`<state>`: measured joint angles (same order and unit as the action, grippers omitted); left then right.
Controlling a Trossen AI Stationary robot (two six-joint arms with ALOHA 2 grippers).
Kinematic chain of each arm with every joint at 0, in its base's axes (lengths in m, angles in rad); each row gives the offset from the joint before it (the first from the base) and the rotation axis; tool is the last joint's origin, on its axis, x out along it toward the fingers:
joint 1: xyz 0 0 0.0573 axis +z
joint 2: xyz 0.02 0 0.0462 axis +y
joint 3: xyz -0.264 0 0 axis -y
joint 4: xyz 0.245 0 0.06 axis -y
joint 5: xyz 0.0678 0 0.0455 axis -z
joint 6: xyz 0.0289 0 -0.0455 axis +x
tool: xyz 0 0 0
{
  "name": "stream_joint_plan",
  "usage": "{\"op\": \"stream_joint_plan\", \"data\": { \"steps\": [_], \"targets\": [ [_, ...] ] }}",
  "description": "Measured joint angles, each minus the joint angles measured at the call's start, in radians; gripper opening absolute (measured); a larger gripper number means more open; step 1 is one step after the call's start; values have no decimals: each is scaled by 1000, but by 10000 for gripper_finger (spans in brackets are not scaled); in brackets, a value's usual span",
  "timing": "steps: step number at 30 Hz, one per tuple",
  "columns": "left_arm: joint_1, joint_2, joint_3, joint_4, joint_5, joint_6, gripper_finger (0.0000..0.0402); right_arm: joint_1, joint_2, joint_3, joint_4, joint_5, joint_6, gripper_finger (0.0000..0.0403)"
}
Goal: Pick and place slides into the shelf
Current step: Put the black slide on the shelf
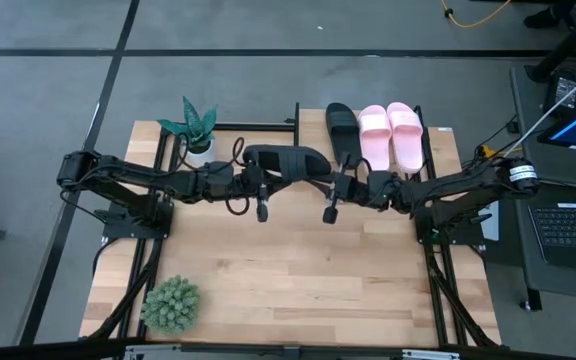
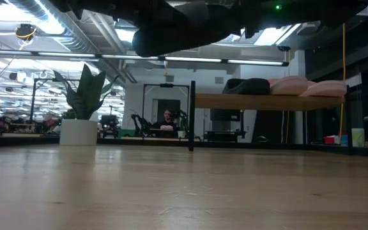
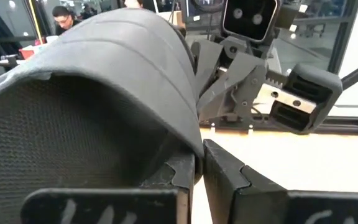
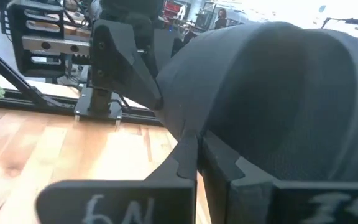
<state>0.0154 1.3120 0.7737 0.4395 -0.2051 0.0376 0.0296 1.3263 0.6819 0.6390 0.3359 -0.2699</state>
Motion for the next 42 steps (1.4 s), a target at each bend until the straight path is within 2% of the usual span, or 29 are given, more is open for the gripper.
{"op": "stream_joint_plan", "data": {
  "steps": [7,14,19,23,27,29,34,42],
  "targets": [
    [0,-8,1,-64,-26,2,22,0,-17,0,-48,32,15,8],
    [-4,-26,-3,-240,-100,11,23,-2,-32,0,-73,53,29,8],
    [-48,-42,-2,-250,-120,202,23,-1,-34,0,-95,41,52,8],
    [-111,-61,-2,-249,-268,411,23,-2,-37,0,-143,28,86,8],
    [-172,-72,-2,-248,-469,573,23,-6,-61,0,-205,-29,156,8],
    [-190,-72,-2,-249,-526,630,23,-9,-77,0,-221,-70,190,8],
    [-203,-72,-2,-249,-501,699,23,-20,-115,1,-245,-188,267,8],
    [-199,-72,-2,-252,-486,716,23,-27,-115,1,-310,-207,346,8]
  ]
}}
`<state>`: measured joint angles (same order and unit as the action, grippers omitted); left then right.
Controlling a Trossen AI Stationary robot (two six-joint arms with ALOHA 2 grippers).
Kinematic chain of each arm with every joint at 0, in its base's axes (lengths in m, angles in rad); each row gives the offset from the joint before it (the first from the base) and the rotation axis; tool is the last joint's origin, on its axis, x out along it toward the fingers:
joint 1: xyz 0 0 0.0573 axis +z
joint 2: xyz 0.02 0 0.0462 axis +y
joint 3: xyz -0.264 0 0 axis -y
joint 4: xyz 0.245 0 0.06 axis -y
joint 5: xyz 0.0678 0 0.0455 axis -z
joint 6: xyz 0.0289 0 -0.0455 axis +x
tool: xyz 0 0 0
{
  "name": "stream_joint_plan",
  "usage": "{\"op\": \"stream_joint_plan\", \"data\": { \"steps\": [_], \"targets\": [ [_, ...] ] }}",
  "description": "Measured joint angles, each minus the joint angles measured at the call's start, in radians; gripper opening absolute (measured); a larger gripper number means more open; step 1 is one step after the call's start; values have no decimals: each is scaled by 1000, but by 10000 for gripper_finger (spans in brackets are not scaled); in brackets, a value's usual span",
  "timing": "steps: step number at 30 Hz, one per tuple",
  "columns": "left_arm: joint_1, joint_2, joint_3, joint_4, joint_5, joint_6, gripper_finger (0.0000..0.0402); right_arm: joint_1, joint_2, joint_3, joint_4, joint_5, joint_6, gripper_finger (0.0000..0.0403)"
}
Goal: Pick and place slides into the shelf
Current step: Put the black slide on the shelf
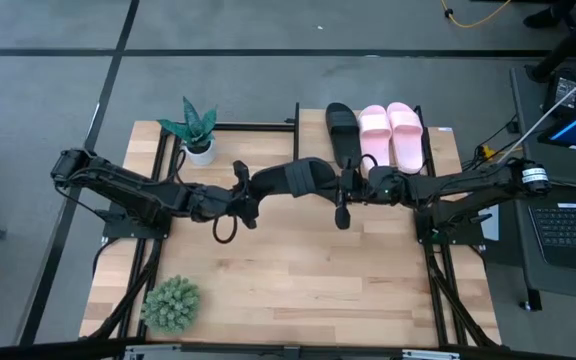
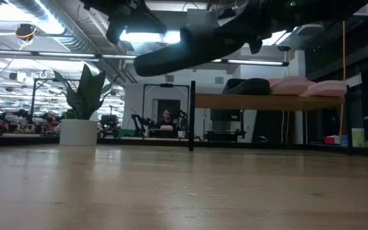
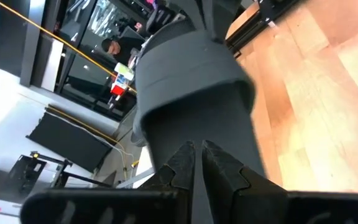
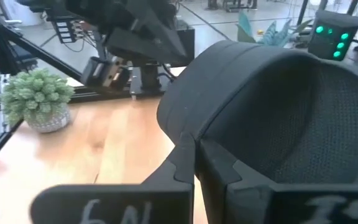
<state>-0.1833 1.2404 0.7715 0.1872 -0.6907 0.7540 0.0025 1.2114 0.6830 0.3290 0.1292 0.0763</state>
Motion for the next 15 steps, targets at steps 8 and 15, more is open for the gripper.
{"op": "stream_joint_plan", "data": {
  "steps": [8,15],
  "targets": [
    [5,0,0,0,-6,69,59,0,0,57,-93,-35,37,8],
    [34,0,0,6,40,95,129,0,0,94,-131,-53,47,8]
  ]
}}
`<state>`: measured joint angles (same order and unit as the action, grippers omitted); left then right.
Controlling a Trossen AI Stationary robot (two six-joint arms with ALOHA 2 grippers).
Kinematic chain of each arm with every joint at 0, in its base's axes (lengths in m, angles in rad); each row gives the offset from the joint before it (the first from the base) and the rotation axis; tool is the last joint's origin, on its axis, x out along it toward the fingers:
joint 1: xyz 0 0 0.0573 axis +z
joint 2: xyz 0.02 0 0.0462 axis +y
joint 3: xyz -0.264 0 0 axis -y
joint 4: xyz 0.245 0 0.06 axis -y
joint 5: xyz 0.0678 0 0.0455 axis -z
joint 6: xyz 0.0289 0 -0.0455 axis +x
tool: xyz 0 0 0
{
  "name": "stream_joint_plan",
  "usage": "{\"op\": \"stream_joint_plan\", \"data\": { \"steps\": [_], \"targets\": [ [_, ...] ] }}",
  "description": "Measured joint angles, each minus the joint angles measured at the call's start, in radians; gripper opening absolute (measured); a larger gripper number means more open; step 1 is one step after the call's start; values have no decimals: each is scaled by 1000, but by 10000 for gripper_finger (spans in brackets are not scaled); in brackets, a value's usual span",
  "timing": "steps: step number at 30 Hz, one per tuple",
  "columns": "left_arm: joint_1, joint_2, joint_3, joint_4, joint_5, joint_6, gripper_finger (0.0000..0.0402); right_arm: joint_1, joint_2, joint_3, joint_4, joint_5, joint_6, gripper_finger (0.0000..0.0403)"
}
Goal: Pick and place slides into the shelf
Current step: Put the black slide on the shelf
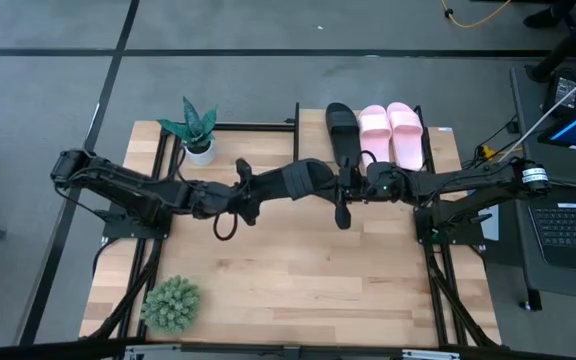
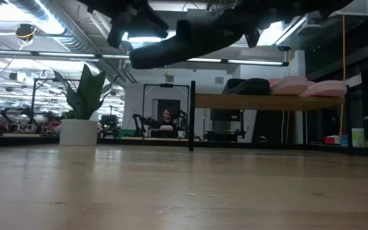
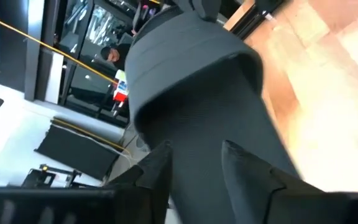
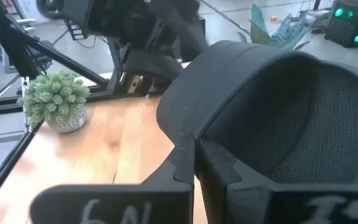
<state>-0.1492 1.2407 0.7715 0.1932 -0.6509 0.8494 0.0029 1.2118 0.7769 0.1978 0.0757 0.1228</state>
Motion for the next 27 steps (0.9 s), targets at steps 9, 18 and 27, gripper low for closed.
{"op": "stream_joint_plan", "data": {
  "steps": [9,18,27],
  "targets": [
    [55,0,0,76,68,130,148,0,0,0,-45,-92,13,8],
    [77,41,1,110,201,134,145,0,0,0,-45,-117,31,8],
    [74,102,1,251,165,281,145,0,1,0,-38,-131,31,8]
  ]
}}
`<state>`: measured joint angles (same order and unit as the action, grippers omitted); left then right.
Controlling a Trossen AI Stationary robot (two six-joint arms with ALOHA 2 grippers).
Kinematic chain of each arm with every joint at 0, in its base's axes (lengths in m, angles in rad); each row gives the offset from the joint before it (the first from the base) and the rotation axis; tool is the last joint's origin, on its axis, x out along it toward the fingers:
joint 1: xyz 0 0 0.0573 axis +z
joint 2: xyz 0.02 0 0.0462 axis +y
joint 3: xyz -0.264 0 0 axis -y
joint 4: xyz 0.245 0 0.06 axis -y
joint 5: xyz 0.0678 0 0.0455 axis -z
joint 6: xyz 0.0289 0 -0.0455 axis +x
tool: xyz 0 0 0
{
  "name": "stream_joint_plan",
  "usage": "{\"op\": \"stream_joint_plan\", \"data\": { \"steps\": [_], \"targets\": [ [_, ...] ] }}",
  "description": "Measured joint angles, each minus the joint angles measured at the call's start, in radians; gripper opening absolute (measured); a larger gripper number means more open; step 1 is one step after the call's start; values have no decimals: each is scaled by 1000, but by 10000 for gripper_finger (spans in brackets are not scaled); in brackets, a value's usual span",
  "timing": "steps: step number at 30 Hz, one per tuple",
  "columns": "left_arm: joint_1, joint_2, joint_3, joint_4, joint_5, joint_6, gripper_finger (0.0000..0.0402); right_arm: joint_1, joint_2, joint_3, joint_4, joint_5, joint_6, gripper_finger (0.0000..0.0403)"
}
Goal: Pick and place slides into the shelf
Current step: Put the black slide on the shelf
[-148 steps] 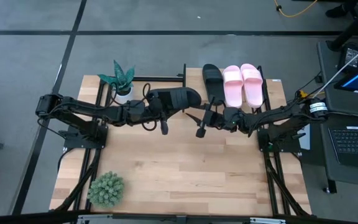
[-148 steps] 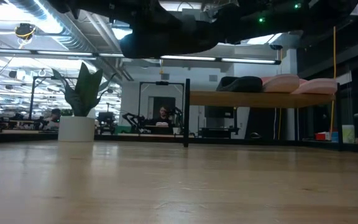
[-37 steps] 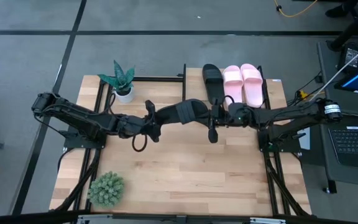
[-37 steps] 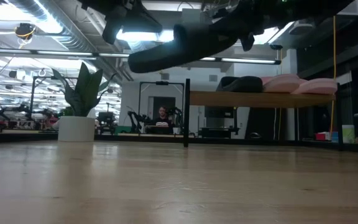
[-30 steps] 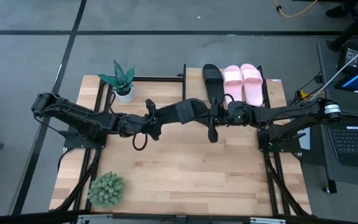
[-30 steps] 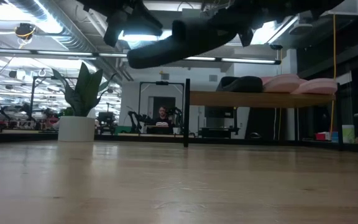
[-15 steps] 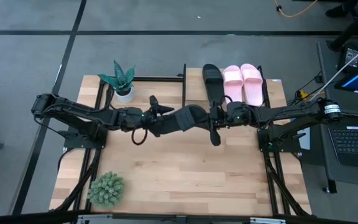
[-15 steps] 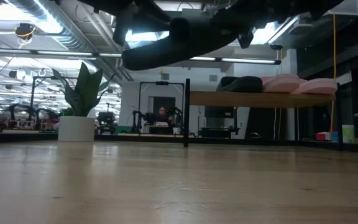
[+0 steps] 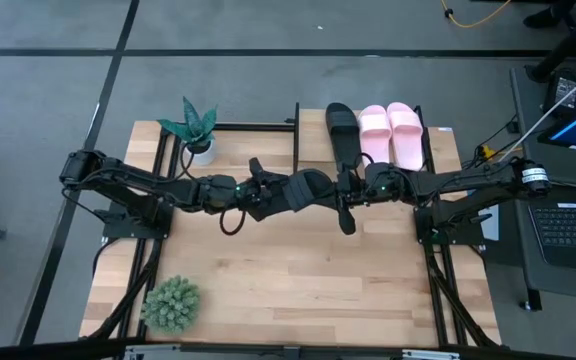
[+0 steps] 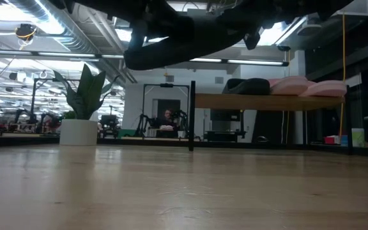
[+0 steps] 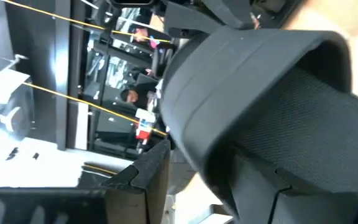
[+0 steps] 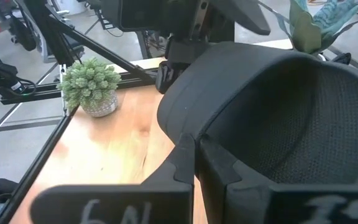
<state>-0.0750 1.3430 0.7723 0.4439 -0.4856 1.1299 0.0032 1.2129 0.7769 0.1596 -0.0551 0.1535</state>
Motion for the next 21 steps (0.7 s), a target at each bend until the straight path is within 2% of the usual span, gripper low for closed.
{"op": "stream_joint_plan", "data": {
  "steps": [21],
  "targets": [
    [-76,0,0,21,-3,85,145,0,0,0,0,-2,14,8]
  ]
}}
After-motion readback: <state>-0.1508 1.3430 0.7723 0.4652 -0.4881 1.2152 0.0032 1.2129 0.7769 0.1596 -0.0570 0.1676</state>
